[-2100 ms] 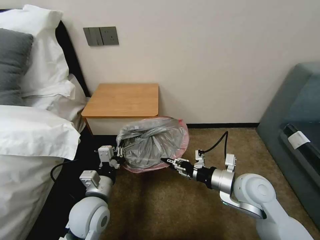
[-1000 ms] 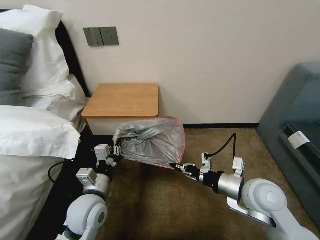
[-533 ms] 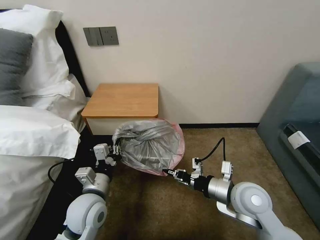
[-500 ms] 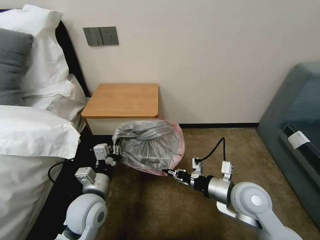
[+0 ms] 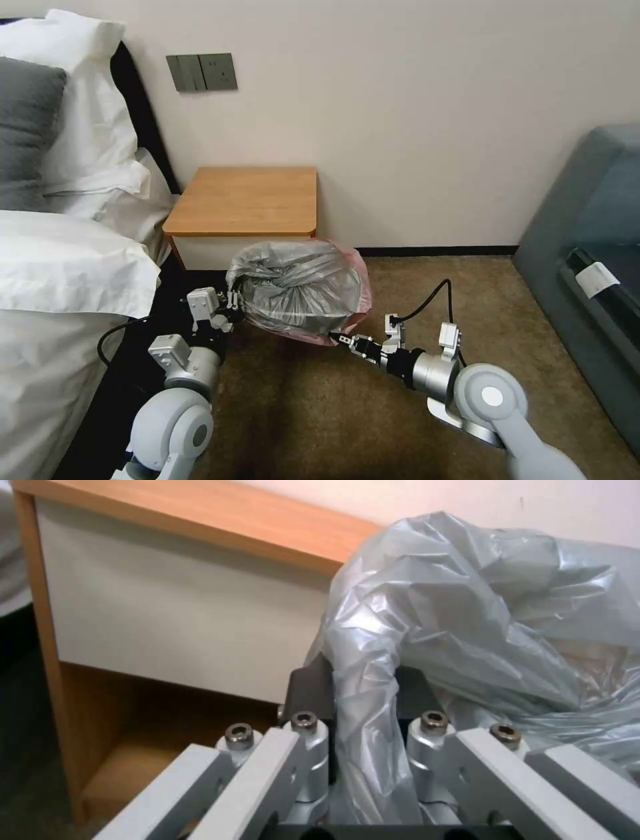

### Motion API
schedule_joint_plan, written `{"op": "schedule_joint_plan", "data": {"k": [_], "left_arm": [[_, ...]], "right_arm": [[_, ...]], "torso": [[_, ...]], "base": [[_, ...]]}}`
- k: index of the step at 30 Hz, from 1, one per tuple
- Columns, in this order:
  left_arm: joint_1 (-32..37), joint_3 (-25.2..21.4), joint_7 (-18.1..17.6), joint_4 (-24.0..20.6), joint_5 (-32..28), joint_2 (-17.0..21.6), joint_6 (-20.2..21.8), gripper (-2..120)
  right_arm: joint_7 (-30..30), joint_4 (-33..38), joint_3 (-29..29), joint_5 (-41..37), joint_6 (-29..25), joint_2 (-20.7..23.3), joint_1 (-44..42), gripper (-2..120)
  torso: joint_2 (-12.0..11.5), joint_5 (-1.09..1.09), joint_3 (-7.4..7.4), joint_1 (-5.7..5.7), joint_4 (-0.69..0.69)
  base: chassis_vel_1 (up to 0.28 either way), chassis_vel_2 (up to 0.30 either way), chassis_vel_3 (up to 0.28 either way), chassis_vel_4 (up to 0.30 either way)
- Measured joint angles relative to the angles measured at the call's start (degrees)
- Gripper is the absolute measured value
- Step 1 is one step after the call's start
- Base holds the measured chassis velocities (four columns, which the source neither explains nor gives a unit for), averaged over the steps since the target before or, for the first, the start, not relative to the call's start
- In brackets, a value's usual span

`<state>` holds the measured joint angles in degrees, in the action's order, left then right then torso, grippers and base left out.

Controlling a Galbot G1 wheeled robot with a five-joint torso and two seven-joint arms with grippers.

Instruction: Pick up the garbage bag from the table and place it over the trash can.

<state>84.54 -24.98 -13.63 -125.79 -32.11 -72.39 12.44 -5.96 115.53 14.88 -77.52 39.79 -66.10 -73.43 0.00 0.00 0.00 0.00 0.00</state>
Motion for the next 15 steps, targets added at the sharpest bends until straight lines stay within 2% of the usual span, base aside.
{"op": "schedule_joint_plan", "data": {"k": [9,11,12,15], "left_arm": [[0.1,-0.8,-0.7,-0.4,-1.6,0.2,0.6,11],[0.0,-1.2,-0.7,0.1,-1.2,0.2,0.4,11],[0.0,-1.2,-0.7,0.1,-1.2,0.2,0.4,11],[-0.2,-1.5,-0.8,0.8,-0.9,0.2,0.3,11]], "right_arm": [[1.8,0.2,-0.3,6.1,-0.2,0.5,-0.3,0],[3.5,1.4,0.5,9.0,-0.6,1.6,-1.8,7],[3.5,1.4,0.5,9.0,-0.6,1.6,-1.8,7],[5.8,4.1,1.9,11.8,-1.7,3.2,-4.5,20]], "torso": [[0.0,0.01,0.00,0.00,0.00],[0.0,0.00,0.00,0.00,0.00],[0.0,0.00,0.00,0.00,0.00],[0.0,0.00,0.00,0.00,-0.01]], "base": [[0.000,0.000,0.000,0.000],[0.000,0.000,0.000,0.000],[0.000,0.000,0.000,0.000],[0.000,0.000,0.000,0.000]]}}
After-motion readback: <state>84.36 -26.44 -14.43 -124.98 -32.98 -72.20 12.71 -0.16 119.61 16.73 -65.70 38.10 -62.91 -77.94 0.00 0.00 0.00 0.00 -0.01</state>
